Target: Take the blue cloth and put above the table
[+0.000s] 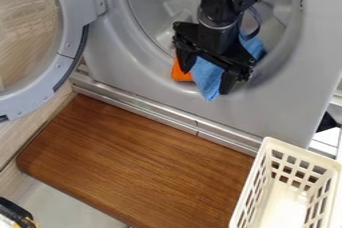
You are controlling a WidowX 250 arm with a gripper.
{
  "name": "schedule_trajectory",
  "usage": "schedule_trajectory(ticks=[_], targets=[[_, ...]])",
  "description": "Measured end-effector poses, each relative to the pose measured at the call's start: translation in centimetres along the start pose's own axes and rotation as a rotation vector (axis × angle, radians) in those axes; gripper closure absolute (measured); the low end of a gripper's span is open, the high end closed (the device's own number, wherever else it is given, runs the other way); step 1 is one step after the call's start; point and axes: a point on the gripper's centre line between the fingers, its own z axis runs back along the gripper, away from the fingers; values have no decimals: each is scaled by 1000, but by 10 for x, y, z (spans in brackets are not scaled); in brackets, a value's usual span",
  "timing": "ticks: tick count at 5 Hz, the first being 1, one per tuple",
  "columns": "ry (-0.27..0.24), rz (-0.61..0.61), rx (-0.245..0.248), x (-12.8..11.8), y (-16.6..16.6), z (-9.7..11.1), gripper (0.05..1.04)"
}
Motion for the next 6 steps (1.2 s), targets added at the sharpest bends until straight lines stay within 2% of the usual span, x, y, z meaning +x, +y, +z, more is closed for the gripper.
schedule_trajectory(ticks=[1,2,4,5,6], targets=[[0,40,7,2,8,-8,84],[-11,54,-19,4,3,-14,84],[15,90,-55,-4,-6,-29,84],[16,96,-46,-4,-5,-31,139],[27,80,-42,-6,-5,-35,434]])
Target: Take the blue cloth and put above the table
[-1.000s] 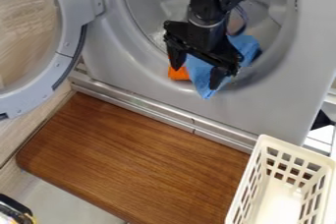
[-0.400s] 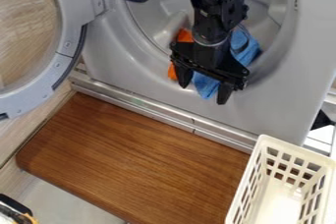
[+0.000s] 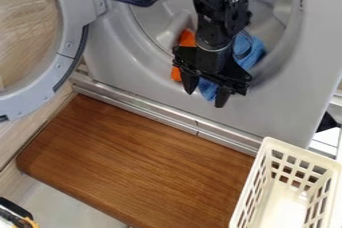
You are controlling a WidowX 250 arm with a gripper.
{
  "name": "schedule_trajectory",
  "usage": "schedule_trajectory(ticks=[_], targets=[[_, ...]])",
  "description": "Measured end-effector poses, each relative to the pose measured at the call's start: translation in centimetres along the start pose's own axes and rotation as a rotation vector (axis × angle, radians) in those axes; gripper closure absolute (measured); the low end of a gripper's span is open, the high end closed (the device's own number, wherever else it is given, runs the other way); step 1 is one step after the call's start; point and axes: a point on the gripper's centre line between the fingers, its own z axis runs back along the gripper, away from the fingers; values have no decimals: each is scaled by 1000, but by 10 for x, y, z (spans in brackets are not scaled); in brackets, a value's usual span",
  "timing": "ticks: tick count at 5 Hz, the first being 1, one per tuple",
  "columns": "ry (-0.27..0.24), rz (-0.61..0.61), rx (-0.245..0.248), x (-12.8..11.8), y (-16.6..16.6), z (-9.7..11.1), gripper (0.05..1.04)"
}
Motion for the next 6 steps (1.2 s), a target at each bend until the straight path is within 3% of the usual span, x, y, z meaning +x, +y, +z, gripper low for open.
schedule_trajectory(ticks=[1,2,3,4,5,6], targets=[[7,-19,1,0,-1,-1,743],[12,-35,-2,0,-3,0,949],[6,-80,19,9,0,7,1026],[-104,-137,121,29,29,55,1031],[-149,-166,235,26,42,100,1031],[-74,-167,243,8,31,108,1031]])
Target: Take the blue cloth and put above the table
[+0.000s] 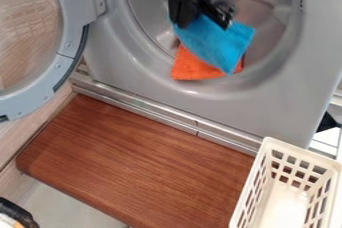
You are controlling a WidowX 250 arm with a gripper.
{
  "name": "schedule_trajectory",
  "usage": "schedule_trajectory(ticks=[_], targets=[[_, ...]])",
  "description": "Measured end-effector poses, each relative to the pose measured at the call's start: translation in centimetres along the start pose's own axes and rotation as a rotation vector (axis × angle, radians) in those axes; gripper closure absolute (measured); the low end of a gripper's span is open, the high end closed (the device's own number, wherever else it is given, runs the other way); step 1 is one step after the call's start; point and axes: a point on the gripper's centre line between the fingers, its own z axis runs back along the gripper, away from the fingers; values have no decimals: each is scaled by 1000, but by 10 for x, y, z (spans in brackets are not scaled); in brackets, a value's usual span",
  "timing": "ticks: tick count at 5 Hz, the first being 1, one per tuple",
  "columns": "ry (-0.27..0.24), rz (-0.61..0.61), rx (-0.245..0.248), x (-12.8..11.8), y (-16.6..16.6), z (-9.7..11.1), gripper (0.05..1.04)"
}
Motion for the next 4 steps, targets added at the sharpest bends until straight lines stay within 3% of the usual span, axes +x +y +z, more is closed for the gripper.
schedule_trajectory(ticks=[1,2,3,4], targets=[[129,75,-70,-28,-18,-8,1031],[230,120,-114,-46,-32,-19,1031],[367,152,-135,-61,-38,-42,1031],[370,149,-126,-67,-23,-56,1031]])
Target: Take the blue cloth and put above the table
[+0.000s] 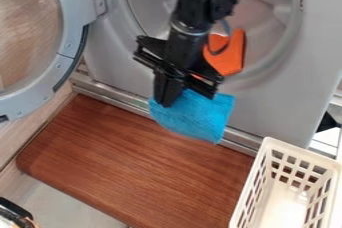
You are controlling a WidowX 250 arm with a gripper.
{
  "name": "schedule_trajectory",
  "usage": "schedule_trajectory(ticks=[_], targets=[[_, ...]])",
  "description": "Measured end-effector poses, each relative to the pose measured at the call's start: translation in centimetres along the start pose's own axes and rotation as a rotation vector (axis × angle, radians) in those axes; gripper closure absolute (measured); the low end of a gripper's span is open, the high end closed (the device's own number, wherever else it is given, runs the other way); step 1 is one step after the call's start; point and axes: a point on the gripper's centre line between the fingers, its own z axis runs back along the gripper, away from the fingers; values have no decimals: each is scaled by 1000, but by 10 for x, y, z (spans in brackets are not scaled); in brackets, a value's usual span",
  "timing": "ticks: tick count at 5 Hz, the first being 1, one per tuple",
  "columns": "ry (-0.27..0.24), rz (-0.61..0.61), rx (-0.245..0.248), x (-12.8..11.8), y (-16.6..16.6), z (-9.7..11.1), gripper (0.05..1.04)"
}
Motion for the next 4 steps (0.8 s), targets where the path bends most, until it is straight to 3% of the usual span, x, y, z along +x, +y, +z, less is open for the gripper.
schedule_trajectory(ticks=[1,4], targets=[[-40,2,8,-5,24,-30,1031],[-102,-47,29,-8,54,-50,1031]])
